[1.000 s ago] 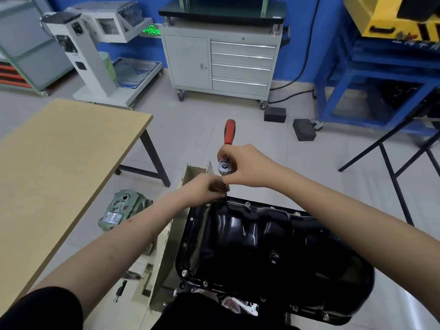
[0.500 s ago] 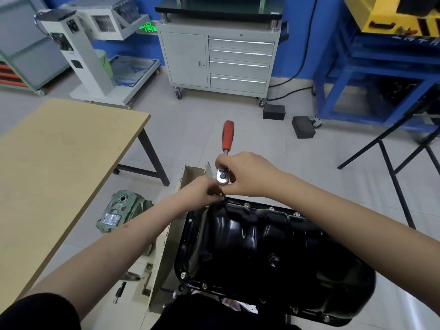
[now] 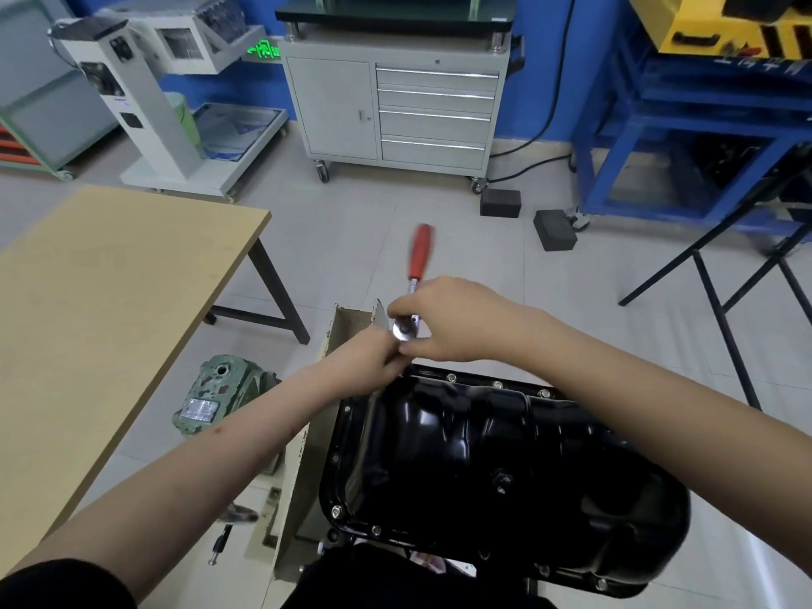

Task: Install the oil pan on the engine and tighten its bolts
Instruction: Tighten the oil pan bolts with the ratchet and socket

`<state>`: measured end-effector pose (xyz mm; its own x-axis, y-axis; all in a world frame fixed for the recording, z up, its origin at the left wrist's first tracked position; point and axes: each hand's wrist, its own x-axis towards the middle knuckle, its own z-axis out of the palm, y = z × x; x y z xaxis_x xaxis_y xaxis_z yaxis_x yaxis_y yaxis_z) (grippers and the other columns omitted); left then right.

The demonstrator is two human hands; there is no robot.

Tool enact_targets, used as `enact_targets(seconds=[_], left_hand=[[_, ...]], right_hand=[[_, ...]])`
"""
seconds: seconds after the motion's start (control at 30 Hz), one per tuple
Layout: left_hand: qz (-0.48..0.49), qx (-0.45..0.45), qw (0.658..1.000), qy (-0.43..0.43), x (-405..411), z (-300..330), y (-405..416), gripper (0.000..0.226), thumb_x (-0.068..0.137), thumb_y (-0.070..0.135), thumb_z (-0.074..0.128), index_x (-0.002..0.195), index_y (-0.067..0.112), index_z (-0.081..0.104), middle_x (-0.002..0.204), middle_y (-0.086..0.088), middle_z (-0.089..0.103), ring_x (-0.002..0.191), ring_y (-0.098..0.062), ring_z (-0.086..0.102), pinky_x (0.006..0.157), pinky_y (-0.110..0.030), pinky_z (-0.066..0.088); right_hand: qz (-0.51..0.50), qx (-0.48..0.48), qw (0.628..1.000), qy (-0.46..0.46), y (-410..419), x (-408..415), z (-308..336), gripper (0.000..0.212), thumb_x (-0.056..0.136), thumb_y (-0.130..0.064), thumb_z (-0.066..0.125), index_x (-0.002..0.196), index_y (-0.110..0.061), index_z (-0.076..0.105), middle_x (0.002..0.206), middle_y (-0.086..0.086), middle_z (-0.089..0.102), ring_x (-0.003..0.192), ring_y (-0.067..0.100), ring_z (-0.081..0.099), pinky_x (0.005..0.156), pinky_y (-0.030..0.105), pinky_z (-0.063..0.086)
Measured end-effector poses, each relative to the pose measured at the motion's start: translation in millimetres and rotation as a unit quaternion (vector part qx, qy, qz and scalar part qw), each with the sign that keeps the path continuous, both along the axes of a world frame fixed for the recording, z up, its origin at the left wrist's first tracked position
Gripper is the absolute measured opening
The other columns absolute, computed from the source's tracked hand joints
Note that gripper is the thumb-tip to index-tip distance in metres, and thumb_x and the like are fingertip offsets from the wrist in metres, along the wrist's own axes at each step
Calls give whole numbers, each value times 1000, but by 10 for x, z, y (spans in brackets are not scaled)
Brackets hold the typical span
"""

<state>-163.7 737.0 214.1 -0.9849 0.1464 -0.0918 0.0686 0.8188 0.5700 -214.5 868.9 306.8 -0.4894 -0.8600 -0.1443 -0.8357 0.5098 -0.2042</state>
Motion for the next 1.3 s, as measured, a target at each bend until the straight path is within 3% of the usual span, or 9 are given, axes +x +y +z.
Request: enact_targets(seconds=[0.13, 0.33, 0.4, 0.6, 0.8, 0.93, 1.1, 1.2, 1.3], left_hand=[[-20, 18, 999, -17, -21, 50, 46, 28, 94, 17, 45, 83, -7, 55, 79, -23, 60, 73, -30, 54, 57, -25, 29], [84, 49, 995, 28, 10, 23, 108, 42, 90, 9, 49, 49, 13, 40, 48, -10, 38, 57, -22, 31, 48, -25, 23], [79, 44, 996, 17, -6, 52, 119, 47, 87, 1, 46, 49, 20, 26, 44, -1, 30, 53, -22, 29, 46, -27, 19], [-15, 59, 998, -12, 8, 109, 111, 18, 91, 4, 45, 75, 12, 44, 64, 3, 43, 59, -6, 40, 57, -14, 33], [91, 82, 992, 15, 56, 14, 77, 30, 91, 10, 46, 67, -5, 54, 54, -7, 37, 56, -19, 30, 53, -27, 27], [45, 44, 998, 7, 43, 19, 81, 37, 90, 4, 44, 54, 13, 38, 50, -7, 38, 56, -26, 36, 53, -28, 19], [24, 72, 997, -7, 11, 57, 71, 32, 93, 12, 47, 65, -3, 52, 59, -20, 52, 56, -24, 45, 51, -21, 29], [58, 89, 994, -4, 9, 38, 58, 39, 91, 17, 52, 54, 17, 39, 48, 5, 39, 49, -11, 34, 47, -16, 28], [82, 73, 994, -24, 3, 20, 64, 36, 87, 24, 39, 59, 2, 43, 56, -10, 34, 60, -19, 28, 52, -28, 24]], right_hand=[[72, 56, 995, -27, -1, -58, 72, 29, 83, -11, 54, 113, -12, 58, 98, 6, 60, 94, 24, 53, 74, 34, 44], [-49, 49, 992, 110, -70, -9, 3, 39, 89, -47, 45, 88, -11, 58, 89, 8, 60, 71, 25, 46, 48, 27, 23], [-46, 43, 992, 108, -55, 18, -5, 33, 91, -42, 43, 95, -13, 59, 93, 8, 61, 77, 25, 49, 54, 28, 26], [75, 73, 994, 23, 16, -26, 80, 29, 86, -17, 54, 114, -21, 56, 101, 2, 60, 97, 23, 54, 63, 30, 38], [-19, 56, 990, 129, -56, 1, 23, 39, 90, -53, 41, 92, -17, 58, 93, 7, 61, 76, 26, 50, 49, 27, 22], [8, 56, 995, 88, -2, -1, 43, 24, 91, -38, 45, 101, -21, 58, 85, 1, 53, 89, 25, 55, 53, 28, 26], [72, 67, 995, 23, -25, -31, 100, 26, 85, -13, 51, 110, -18, 57, 91, 3, 49, 98, 23, 51, 67, 32, 40], [47, 70, 993, 85, -76, -42, 66, 29, 85, -35, 57, 107, -16, 59, 98, 5, 59, 92, 25, 56, 60, 29, 36], [-14, 63, 991, 119, -107, -8, 16, 40, 87, -50, 48, 99, -14, 60, 95, 7, 62, 78, 25, 52, 51, 27, 28]])
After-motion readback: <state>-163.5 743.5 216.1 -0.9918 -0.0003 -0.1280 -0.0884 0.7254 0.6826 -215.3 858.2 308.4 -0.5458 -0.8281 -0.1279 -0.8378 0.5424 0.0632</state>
